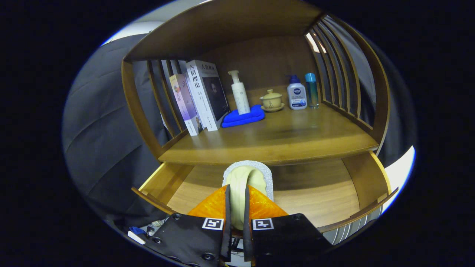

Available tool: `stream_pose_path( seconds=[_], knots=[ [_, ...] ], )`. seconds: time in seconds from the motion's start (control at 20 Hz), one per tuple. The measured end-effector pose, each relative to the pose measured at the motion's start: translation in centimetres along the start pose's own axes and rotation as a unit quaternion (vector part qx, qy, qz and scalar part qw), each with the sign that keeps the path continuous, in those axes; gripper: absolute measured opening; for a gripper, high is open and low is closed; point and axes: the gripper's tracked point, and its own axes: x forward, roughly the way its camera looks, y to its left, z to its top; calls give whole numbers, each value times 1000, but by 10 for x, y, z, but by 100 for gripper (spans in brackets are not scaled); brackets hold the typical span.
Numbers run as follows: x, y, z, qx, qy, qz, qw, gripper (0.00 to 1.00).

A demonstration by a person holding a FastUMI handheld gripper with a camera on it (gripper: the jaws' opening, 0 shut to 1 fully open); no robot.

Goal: Pull open the drawer, take out the items inside it, and place them on the countertop above the cabinet.

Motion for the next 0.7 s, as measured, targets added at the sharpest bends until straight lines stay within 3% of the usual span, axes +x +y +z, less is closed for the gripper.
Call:
stream_pose_path(
  seconds=[0.7],
  knots=[
    [2, 21, 87, 10, -55, 16, 998, 14]
  ],
)
